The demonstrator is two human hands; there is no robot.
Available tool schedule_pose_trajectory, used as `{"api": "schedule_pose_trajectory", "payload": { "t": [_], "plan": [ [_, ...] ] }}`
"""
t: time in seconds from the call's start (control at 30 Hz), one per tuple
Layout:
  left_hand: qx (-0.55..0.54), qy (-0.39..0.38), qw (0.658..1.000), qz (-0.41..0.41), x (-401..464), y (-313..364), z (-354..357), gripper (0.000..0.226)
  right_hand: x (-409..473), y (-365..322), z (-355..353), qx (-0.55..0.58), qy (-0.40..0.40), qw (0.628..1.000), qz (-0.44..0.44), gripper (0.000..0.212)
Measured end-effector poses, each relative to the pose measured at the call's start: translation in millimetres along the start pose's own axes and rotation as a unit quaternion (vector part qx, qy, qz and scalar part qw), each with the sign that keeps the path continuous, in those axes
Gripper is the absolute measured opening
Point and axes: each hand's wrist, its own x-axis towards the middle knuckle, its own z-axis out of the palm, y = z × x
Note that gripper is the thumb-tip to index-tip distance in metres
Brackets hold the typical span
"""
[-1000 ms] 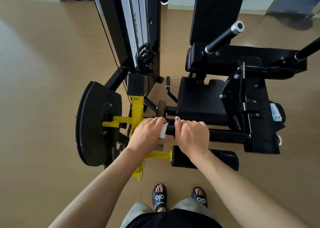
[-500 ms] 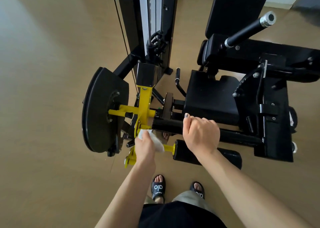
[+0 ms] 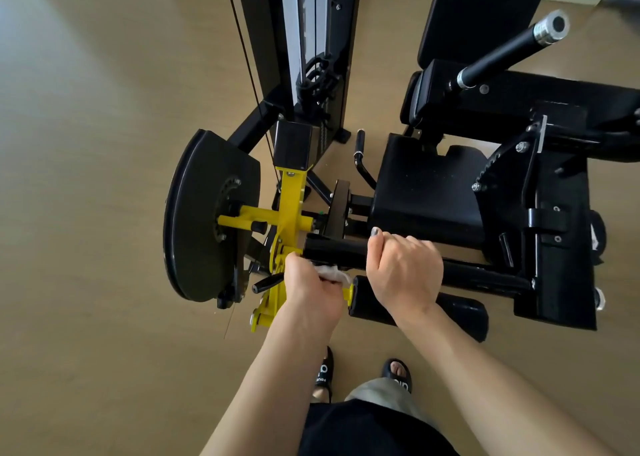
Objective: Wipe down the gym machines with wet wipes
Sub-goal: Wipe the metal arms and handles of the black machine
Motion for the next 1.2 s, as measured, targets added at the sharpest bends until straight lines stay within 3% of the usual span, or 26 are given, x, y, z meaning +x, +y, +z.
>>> {"api": "schedule_pose_trajectory", "payload": {
  "t": [0.27,0.5,0.7,0.93,1.03,1.2],
  "plan": [
    [-0.082,-0.026,0.99,-0.113,47.7,-3.3,1.7,0.042,1.1,2.9,2.6,0.013,0.023,1.0,-0.012,0.057],
    [-0.07,-0.093,0.982,-0.146,122.2,-9.5,-20.3,0.037,-0.1,4.4,10.6,0.022,0.06,0.998,-0.027,0.049],
    [-0.111,-0.068,0.984,-0.121,151.0,-20.7,-27.0,0.03,-1.3,5.6,17.1,0.022,0.094,0.995,-0.036,0.048],
    [-0.089,0.037,0.984,-0.147,106.8,-10.2,-21.2,0.04,-1.8,3.3,12.7,0.028,0.054,0.998,-0.015,0.051],
    [-0.068,0.03,0.988,-0.135,75.1,-1.5,-17.7,0.037,0.4,3.4,8.3,0.031,0.033,0.999,-0.009,0.056],
    [-0.061,0.009,0.997,-0.046,13.2,16.3,-4.1,0.038,0.7,0.7,1.0,0.013,-0.001,1.0,-0.006,0.058]
  ]
}}
